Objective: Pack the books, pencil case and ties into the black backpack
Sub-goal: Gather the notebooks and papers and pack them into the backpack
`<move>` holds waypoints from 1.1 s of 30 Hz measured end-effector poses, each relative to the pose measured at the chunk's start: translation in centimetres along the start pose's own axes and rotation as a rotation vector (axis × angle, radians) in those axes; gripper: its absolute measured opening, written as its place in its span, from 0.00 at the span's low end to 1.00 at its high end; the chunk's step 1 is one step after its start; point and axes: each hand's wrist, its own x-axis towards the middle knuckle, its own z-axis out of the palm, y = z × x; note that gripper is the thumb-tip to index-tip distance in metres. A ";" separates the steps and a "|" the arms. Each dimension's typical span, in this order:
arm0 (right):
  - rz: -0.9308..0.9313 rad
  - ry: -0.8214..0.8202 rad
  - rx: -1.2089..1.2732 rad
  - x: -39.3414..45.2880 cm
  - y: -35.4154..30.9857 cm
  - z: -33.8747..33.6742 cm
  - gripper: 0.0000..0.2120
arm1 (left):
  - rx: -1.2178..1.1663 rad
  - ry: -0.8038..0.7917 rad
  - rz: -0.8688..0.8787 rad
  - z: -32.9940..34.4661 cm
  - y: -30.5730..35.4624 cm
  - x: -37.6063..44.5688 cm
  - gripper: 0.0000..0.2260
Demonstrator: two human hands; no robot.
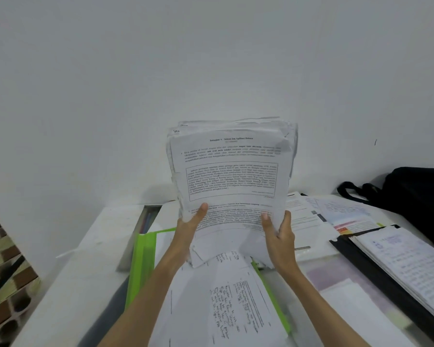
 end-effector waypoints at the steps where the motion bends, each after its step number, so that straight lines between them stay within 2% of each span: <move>1: -0.005 0.000 -0.022 0.2 -0.1 -0.1 0.11 | 0.047 0.020 0.022 0.0 -0.1 -0.1 0.39; 4: -0.050 0.014 -0.090 1.2 -0.9 0.1 0.12 | 0.189 0.227 0.134 0.8 0.5 0.0 0.16; 5: -0.076 0.029 -0.121 1.5 -1.5 0.1 0.14 | 0.225 0.268 0.170 1.2 1.2 0.1 0.12; 7: -0.125 0.032 -0.158 2.3 -3.0 0.1 0.12 | 0.259 0.274 0.184 1.5 2.9 0.1 0.08; 10: -0.095 -0.112 -0.119 3.3 -4.9 -0.6 0.08 | 0.254 0.232 0.119 0.1 5.2 -0.7 0.09; 13: 0.056 -0.326 -0.017 2.9 -5.3 -1.0 0.08 | 0.161 0.154 0.003 -2.2 5.7 -2.6 0.13; 16: 0.107 -0.434 -0.043 1.0 -4.1 -0.5 0.11 | 0.091 0.139 -0.129 -4.0 4.5 -4.8 0.13; 19: 0.147 -0.496 -0.076 -1.3 -2.6 0.0 0.10 | 0.050 0.162 -0.216 -5.3 2.3 -7.6 0.08; 20: 0.166 -0.512 -0.090 -1.9 -2.2 0.0 0.09 | 0.033 0.171 -0.275 -5.6 1.6 -8.5 0.09; 22: 0.204 -0.541 -0.115 -2.8 -1.6 -0.1 0.07 | 0.041 0.177 -0.377 -6.2 0.3 -9.7 0.20; 24: 0.234 -0.553 -0.137 -3.5 -1.2 -0.2 0.06 | 0.058 0.199 -0.410 -6.6 -0.5 -10.5 0.26; 28: 0.324 -0.545 -0.170 -4.3 -0.4 -0.5 0.12 | 0.227 0.290 -0.336 -6.7 -0.9 -11.4 0.15; 33: 0.357 -0.546 -0.227 -4.9 -0.1 -0.9 0.13 | 0.403 0.239 -0.320 -7.0 -1.3 -12.4 0.12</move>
